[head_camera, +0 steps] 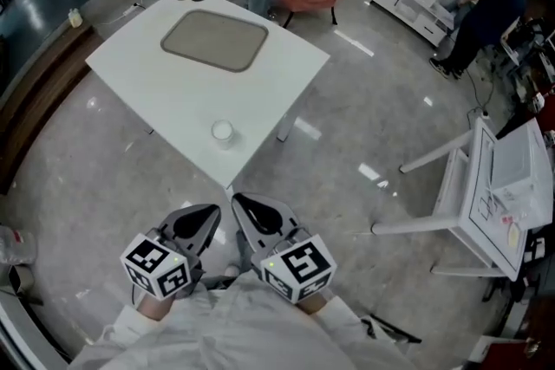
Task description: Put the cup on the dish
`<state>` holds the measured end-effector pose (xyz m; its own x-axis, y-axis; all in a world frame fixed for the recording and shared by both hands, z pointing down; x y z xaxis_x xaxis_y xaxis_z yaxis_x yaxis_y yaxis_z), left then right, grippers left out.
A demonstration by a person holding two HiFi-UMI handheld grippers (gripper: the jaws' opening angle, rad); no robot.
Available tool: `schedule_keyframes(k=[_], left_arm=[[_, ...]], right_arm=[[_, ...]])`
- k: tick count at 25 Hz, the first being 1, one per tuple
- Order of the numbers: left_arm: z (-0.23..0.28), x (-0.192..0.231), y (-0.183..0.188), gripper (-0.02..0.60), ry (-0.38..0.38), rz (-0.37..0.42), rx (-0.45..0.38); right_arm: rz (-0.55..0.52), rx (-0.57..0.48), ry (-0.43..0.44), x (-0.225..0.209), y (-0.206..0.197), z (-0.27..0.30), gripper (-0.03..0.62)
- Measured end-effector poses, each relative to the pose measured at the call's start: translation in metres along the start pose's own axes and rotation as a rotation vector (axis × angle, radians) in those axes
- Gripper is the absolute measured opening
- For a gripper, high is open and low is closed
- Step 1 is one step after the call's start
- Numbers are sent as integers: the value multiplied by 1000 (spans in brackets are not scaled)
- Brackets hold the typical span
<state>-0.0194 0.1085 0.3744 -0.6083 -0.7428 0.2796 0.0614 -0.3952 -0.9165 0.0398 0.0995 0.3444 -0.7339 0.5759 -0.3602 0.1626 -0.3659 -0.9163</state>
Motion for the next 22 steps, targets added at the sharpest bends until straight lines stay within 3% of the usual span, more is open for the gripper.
schedule_keyframes(k=[10,22], left_arm=[[76,75,58,8,78,-5,-30],[124,112,73,8,168,-23,-16]], right_arm=[[-22,7,34,-86,58,68,14],[-26,155,160,-130,56,114,15]])
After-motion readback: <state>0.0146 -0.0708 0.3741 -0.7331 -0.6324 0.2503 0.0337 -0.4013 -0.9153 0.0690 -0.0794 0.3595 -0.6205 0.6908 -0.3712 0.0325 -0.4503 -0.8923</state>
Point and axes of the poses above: the fingertips, and each gripper's own axes: z forward along the fingers, x to its left, y out of its top, the point moved 2 cm from there along -z, backward along the fingers, and after that the axes turned 8 degrees about z, right-handed, at the moved point
